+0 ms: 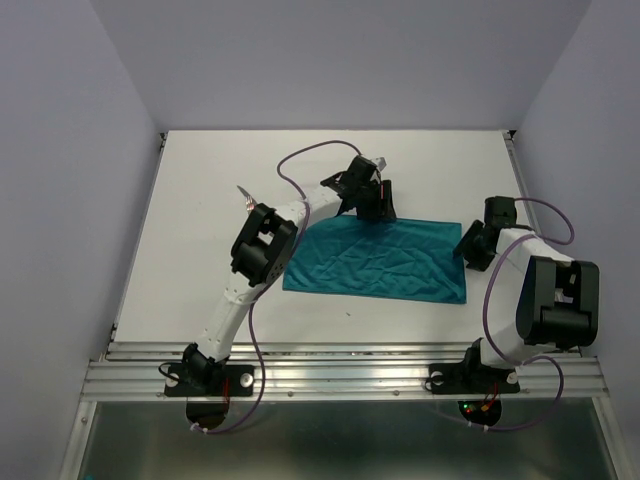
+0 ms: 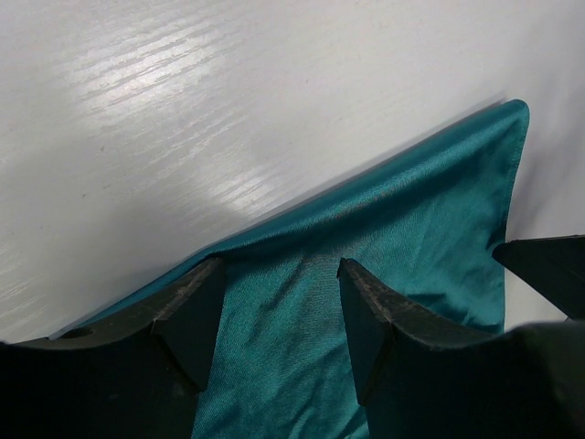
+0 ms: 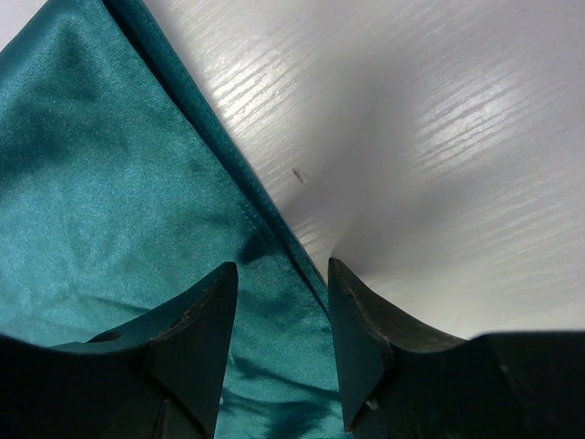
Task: Fold the napkin into a case and place the utensils inside
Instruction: Pick up the rectangle-folded napkin from the center of the board.
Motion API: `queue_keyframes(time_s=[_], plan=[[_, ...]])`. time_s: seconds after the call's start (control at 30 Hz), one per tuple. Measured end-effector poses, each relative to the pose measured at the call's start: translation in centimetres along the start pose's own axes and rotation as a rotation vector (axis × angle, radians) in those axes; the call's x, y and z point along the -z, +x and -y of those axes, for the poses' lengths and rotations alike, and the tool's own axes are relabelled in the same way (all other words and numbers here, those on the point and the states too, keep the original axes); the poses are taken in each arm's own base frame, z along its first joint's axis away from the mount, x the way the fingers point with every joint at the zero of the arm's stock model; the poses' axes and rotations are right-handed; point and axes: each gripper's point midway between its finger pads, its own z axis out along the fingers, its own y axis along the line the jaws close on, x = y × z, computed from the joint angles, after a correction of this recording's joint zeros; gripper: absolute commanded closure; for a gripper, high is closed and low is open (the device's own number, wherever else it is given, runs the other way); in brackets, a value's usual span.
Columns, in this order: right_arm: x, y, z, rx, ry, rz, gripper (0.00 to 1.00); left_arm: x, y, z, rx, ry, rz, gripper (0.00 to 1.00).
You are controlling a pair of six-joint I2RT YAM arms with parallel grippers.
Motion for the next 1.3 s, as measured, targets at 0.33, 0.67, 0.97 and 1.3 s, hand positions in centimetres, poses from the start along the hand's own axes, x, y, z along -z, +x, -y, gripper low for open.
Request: queue_keyframes(time_s=[0.33, 0.67, 0.97, 1.3], plan=[[-0.4, -0.3, -0.4, 0.01, -0.011, -0.003, 0.7, -0.1, 0.0, 0.0, 0.002, 0.0, 0.001, 0.36], [-0.6, -0.4, -0.9, 0.026, -0.034, -0.005, 0.99, -0.1, 0.0, 0.0, 0.002, 0.0, 0.001, 0.36], [0.3, -0.7, -1.7, 0.046, -0.055, 0.018, 0.99, -0.1, 0.0, 0.0, 0.002, -0.001, 0.001, 0.36], [3.4, -3.0, -4.0, 0.066, -0.121, 0.108, 0.99, 0.0, -0.1, -0.1, 0.002, -0.005, 0.001, 0.36]])
